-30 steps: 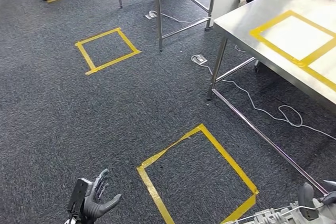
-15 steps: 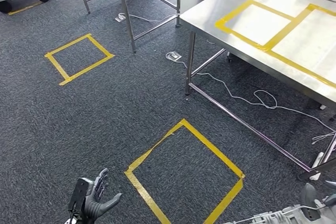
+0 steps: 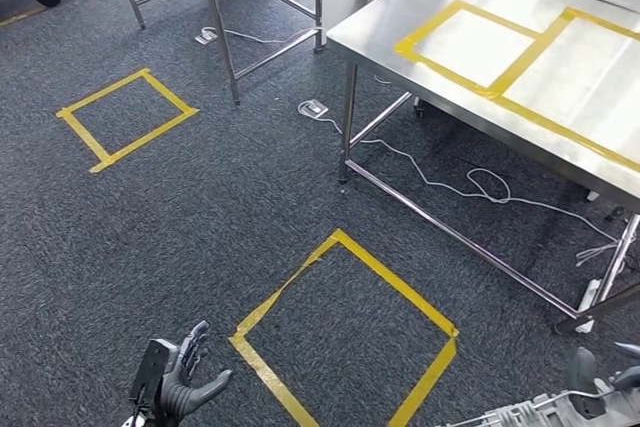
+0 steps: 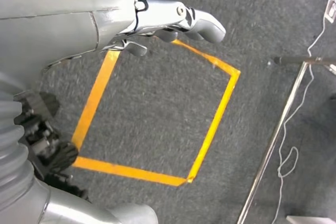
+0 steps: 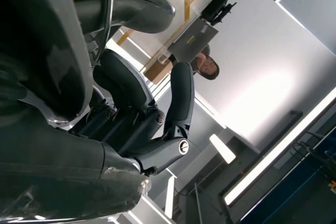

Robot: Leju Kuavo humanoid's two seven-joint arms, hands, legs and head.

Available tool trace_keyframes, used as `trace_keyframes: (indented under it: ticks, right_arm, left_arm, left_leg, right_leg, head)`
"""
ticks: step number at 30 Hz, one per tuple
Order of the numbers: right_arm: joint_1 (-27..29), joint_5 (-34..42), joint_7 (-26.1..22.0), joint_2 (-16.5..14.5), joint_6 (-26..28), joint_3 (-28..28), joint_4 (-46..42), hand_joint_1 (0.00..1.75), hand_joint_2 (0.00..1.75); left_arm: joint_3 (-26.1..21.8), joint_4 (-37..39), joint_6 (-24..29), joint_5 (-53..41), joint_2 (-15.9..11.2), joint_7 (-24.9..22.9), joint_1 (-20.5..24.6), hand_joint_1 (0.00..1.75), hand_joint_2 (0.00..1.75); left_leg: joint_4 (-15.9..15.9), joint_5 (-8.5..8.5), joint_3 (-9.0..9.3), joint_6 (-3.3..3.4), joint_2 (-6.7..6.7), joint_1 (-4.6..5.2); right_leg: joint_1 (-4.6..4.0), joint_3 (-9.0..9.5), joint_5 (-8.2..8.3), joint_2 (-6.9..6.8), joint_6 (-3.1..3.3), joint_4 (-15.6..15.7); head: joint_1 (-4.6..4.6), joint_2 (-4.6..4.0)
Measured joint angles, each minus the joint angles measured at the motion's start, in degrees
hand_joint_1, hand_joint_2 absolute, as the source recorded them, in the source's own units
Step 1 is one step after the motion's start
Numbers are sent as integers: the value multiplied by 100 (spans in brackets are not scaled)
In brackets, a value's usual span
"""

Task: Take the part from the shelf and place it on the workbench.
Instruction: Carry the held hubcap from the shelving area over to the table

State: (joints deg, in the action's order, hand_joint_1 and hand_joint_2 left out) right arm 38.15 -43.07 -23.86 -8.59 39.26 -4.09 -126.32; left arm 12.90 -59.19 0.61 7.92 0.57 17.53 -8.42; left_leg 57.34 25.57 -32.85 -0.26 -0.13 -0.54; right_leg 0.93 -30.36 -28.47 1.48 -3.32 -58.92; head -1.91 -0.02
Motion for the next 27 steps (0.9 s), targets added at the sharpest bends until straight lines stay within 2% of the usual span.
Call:
trace_keyframes:
  ticks: [2, 4, 5, 6, 7, 9, 10, 11, 12, 13, 15, 16, 18, 20, 21, 22, 23, 24, 25, 27]
  right_arm:
    - [-5, 1, 2, 0, 1, 5, 4, 175, 175]
    - [-6, 2, 1, 0, 0, 9, 8, 175, 175]
    - [-4, 2, 2, 0, 0, 10, 10, 175, 175]
    - [-3, 2, 2, 0, 0, 11, 14, 175, 175]
    - [-3, 2, 3, 0, 0, 11, 17, 175, 175]
    - [-3, -1, 3, 0, 0, 13, 22, 175, 175]
    - [-6, -5, 4, 0, 1, 15, 25, 175, 175]
    - [-6, -11, 5, 0, 1, 16, 28, 175, 175]
    - [-3, -18, 7, 0, 1, 17, 31, 175, 175]
    - [3, -25, 10, 0, 1, 17, 33, 175, 175]
    - [11, -37, 15, 1, 0, 15, 33, 175, 175]
    - [10, -43, 17, 1, 0, 13, 32, 175, 175]
    - [6, -51, 17, 0, 1, 10, 31, 175, 175]
    - [3, -54, 16, 0, 1, 9, 31, 175, 175]
    - [4, -53, 16, 0, 1, 8, 31, 175, 175]
    - [4, -52, 16, 0, 0, 7, 31, 175, 175]
    - [4, -52, 16, 0, 0, 4, 31, 175, 175]
    - [3, -52, 16, 0, 0, 2, 31, 175, 175]
    - [1, -52, 17, 0, 1, -1, 31, 175, 175]
    - [-3, -56, 18, 0, 1, -5, 31, 175, 175]
  left_arm:
    - [2, 0, 3, 10, -12, 0, 4, 0, 175]
    - [10, 0, 5, 19, -17, 0, 5, 0, 175]
    - [17, 0, 4, 19, -18, 0, 3, 0, 175]
    - [24, 0, 4, 19, -19, 0, 1, 0, 175]
    - [28, 0, 4, 21, -20, 0, 0, 0, 175]
    - [36, 0, 5, 24, -22, 0, 0, 0, 175]
    - [39, 1, 9, 25, -23, 0, 2, 0, 175]
    - [42, 1, 14, 25, -24, 0, 4, 0, 175]
    - [44, 2, 22, 22, -25, 0, 5, 0, 175]
    - [48, 2, 32, 17, -26, 0, 6, 0, 175]
    - [63, 2, 53, -2, -28, 0, 11, 0, 175]
    - [73, 2, 65, -11, -31, 0, 19, 0, 175]
    - [91, 2, 87, -28, -37, 0, 31, 0, 175]
    - [100, 2, 103, -43, -42, 0, 23, 0, 175]
    - [102, 2, 112, -51, -46, 0, 15, 0, 175]
    - [104, 2, 117, -58, -51, 0, 11, 0, 175]
    - [105, 2, 123, -64, -56, 0, 11, 0, 175]
    - [105, 2, 128, -69, -62, 0, 11, 0, 175]
    - [108, 2, 132, -73, -67, 0, 13, 0, 175]
    - [122, 2, 144, -81, -74, 0, 13, 0, 175]
  left_leg:
    - [-7, 27, 72, 73, 4, 11]
    - [-8, 69, 110, 119, 8, 38]
    - [-7, 89, 127, 130, 10, 52]
    - [-7, 113, 152, 137, 10, 62]
    - [-7, 142, 193, 137, 9, 69]
    - [-8, 218, 300, 121, 6, 72]
    - [-6, 256, 349, 101, 4, 78]
    - [-5, 289, 379, 74, 5, 82]
    - [0, 309, 399, 40, 6, 86]
    - [8, 315, 414, 6, 7, 88]
    - [70, 329, 418, -53, 9, 80]
    - [192, 369, 364, -78, 8, 77]
    - [732, 579, 60, -130, 5, 66]
    - [1405, 833, -395, -164, 6, 57]
    - [1581, 851, -561, -170, 6, 54]
    - [1561, 747, -630, -168, 6, 54]
    - [1351, 534, -600, -160, 5, 54]
    - [1007, 255, -496, -150, 2, 54]
    - [657, 54, -375, -137, -3, 59]
    - [192, -47, -213, -87, -15, 71]
  right_leg:
    - [5, -183, -218, -59, -23, -375]
    - [-4, -614, -536, -94, -31, -1135]
    - [-8, -822, -625, -95, -28, -1440]
    - [-12, -953, -613, -95, -21, -1576]
    - [-17, -968, -479, -96, -6, -1484]
    - [-25, -725, 7, -105, 30, -794]
    - [-36, -590, 145, -116, 51, -443]
    - [-48, -485, 216, -127, 76, -206]
    - [-62, -438, 226, -133, 105, -101]
    - [-77, -438, 192, -132, 141, -90]
    - [-68, -377, 241, -113, 209, -68]
    - [-58, -339, 233, -108, 237, -51]
    - [-43, -262, 206, -106, 284, -26]
    - [-43, -229, 161, -97, 312, -23]
    - [-44, -202, 133, -86, 315, -23]
    - [-43, -164, 103, -74, 311, -23]
    - [-41, -114, 69, -59, 302, -23]
    - [-38, -61, 33, -45, 287, -21]
    - [-43, -11, -3, -27, 264, -26]
    - [-55, 1, -65, 16, 200, -27]
  head:
    - [-20, 0]
    - [-41, 0]
    - [-47, 0]
    - [-50, 0]
    - [-49, 0]
    - [-52, 0]
    - [-51, 0]
    - [-49, 1]
    - [-43, 1]
    - [-38, 1]
    - [-31, 1]
    - [-20, 1]
    - [1, 2]
    - [10, 2]
    - [13, 2]
    - [13, 2]
    - [13, 2]
    - [14, 2]
    - [12, 2]
    - [13, 2]
